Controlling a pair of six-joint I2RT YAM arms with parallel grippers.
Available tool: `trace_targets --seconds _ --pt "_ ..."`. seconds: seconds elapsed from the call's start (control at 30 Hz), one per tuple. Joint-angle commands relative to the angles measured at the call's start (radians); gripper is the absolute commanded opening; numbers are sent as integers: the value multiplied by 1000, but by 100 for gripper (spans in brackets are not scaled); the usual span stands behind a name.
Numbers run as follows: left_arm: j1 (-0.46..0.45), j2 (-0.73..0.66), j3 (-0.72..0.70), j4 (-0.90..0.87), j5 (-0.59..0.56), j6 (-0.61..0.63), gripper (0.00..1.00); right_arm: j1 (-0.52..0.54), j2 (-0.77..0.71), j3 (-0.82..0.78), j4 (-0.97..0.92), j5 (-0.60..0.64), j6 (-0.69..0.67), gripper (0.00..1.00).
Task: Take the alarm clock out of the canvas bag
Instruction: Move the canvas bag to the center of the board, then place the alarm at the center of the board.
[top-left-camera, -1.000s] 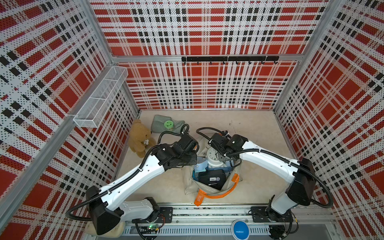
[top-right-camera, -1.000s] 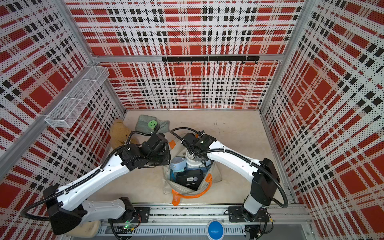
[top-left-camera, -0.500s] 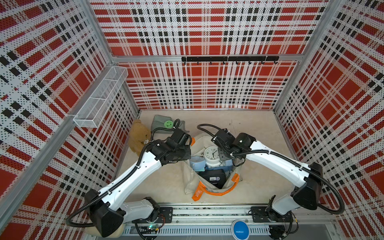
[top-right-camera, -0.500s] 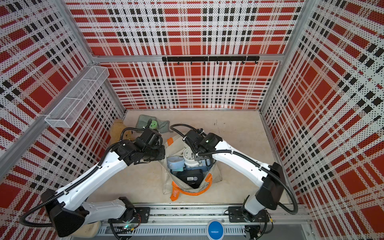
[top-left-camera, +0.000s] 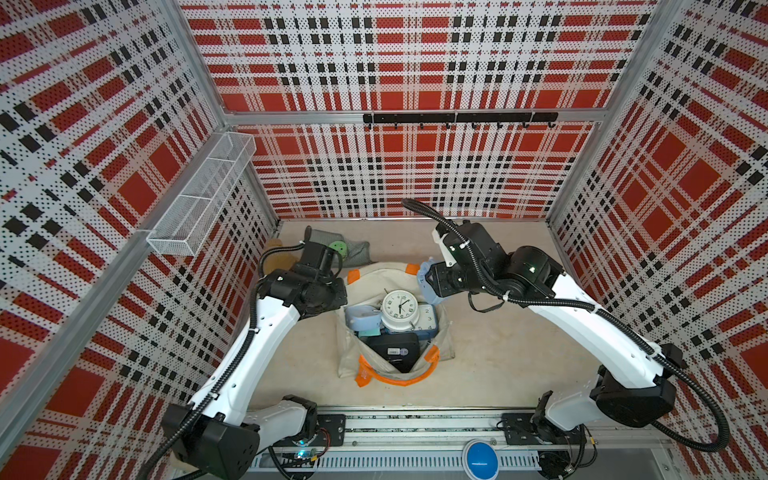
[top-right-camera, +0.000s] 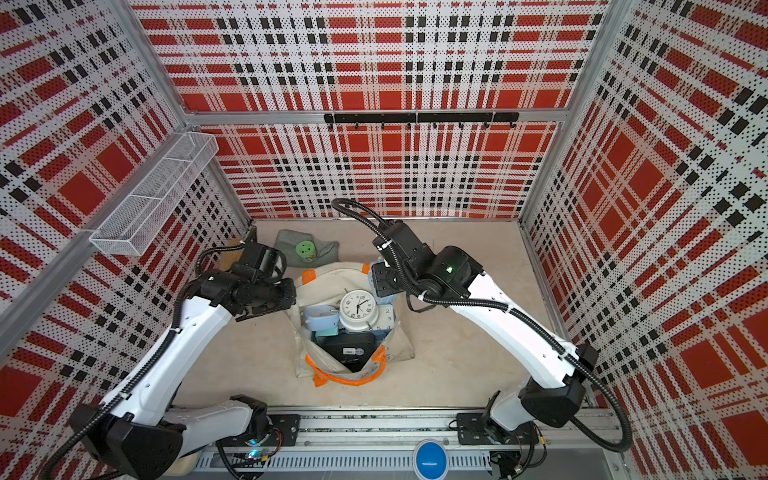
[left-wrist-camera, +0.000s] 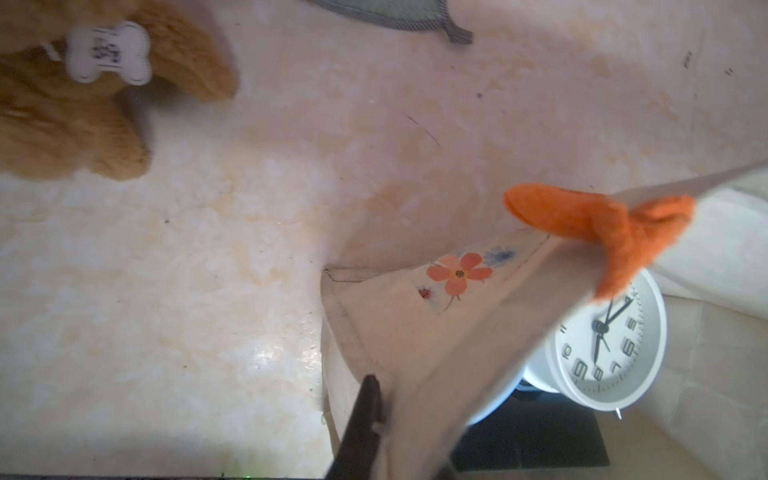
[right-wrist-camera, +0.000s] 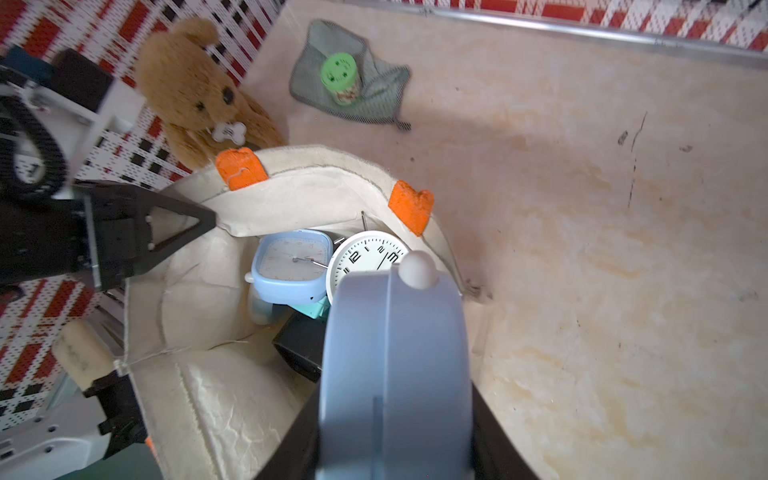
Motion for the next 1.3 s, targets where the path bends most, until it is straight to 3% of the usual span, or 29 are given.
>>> trace_targets --seconds 0.0,0.17,0.3,0.53,0.77,1.0,1.27 --pt "82 -38 82 62 -9 42 0 -31 6 96 25 5 -77 36" --pt "130 -1 138 63 2 68 0 -137 34 204 -81 110 -116 37" --pt "117 19 159 82 43 65 2 -276 58 170 -132 220 -131 36" --pt "-4 94 176 116 75 96 8 -507 174 -14 0 313 -216 35" --pt "-55 155 185 157 96 100 8 -681 387 -56 131 384 -301 34" --pt "-55 208 171 217 158 86 8 -757 606 -1 148 457 -317 34" --pt "-147 286 199 260 171 56 7 -797 784 120 127 459 -284 37"
